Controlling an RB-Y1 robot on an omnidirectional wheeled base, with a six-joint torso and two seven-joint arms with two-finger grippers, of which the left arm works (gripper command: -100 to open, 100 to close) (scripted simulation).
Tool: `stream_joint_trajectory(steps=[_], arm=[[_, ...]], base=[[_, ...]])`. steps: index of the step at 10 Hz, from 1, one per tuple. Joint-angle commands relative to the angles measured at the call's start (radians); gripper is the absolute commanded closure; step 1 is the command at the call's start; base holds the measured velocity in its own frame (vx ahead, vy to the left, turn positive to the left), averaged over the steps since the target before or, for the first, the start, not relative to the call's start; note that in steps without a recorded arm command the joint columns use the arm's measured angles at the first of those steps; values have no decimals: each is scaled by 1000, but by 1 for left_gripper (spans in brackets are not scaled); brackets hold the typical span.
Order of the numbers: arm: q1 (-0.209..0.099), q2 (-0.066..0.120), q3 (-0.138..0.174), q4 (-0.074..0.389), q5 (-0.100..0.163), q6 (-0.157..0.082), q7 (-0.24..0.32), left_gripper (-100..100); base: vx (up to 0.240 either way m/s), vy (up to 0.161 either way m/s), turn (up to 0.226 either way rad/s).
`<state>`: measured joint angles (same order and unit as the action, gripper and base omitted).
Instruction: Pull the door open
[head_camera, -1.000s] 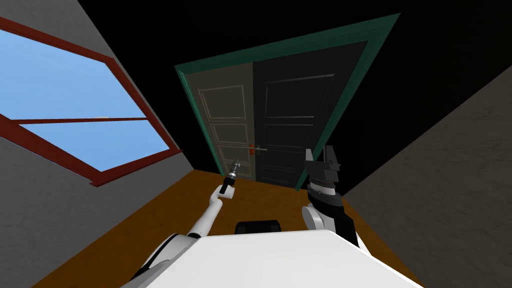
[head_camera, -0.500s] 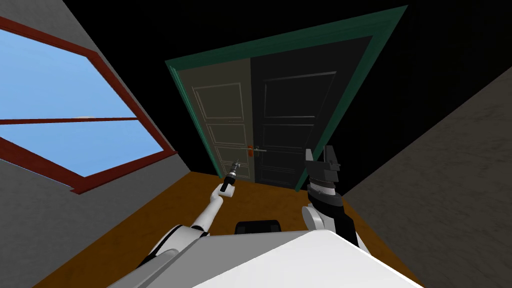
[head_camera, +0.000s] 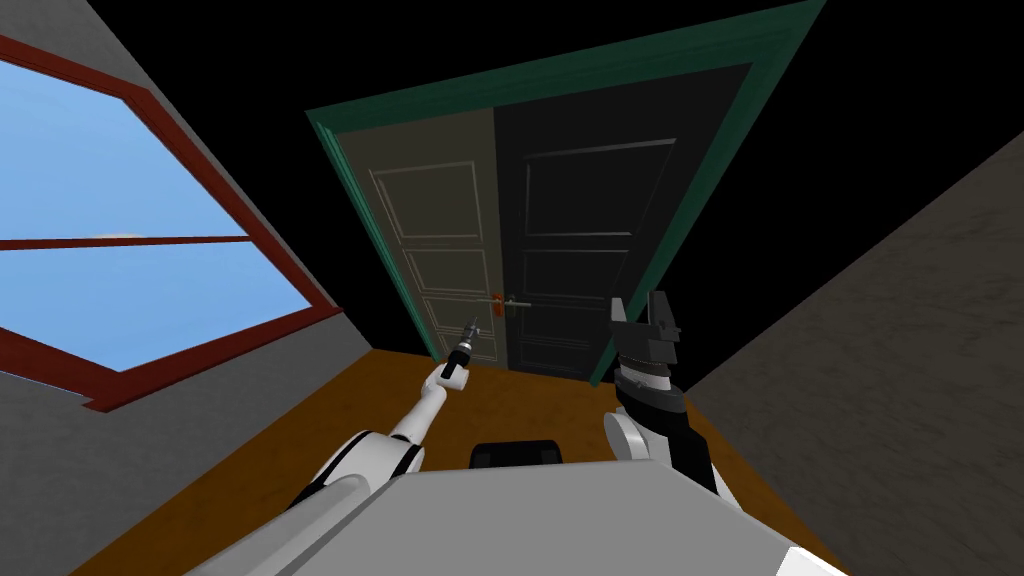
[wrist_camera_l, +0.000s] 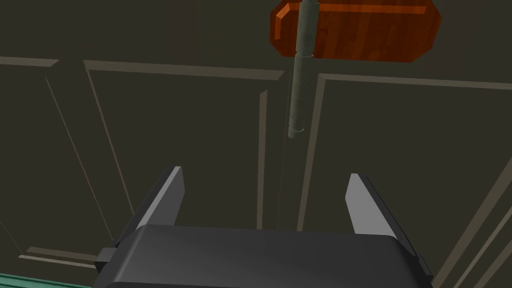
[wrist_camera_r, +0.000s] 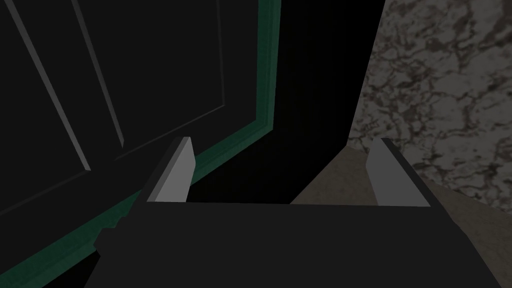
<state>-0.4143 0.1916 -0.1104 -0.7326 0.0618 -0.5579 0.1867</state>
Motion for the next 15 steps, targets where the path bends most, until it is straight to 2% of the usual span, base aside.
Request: stream_joint_trajectory(steps=[1, 5, 9, 10, 11, 12, 13, 14, 15], arm=[[-25, -1, 0, 40, 4, 2, 2, -100], [-76, 7, -3, 123, 12, 3, 13, -100], [-146, 17, -6, 239, 23, 5, 29, -100], [-140, 16, -6, 231, 21, -3, 28, -100], [-123, 48, 10, 233, 27, -2, 39, -100], [-111, 70, 20, 232, 31, -2, 47, -100], [-105, 81, 26, 232, 32, -2, 51, -100], [-105, 81, 26, 232, 32, -2, 51, -100], [-90, 106, 38, 230, 36, -3, 60, -100]], base=[[95, 8, -42], [84, -4, -36], [115, 8, -54], [57, 9, -12], [33, -33, -93], [50, -59, -108], [49, -53, -66], [28, -31, -16], [30, -34, -101]])
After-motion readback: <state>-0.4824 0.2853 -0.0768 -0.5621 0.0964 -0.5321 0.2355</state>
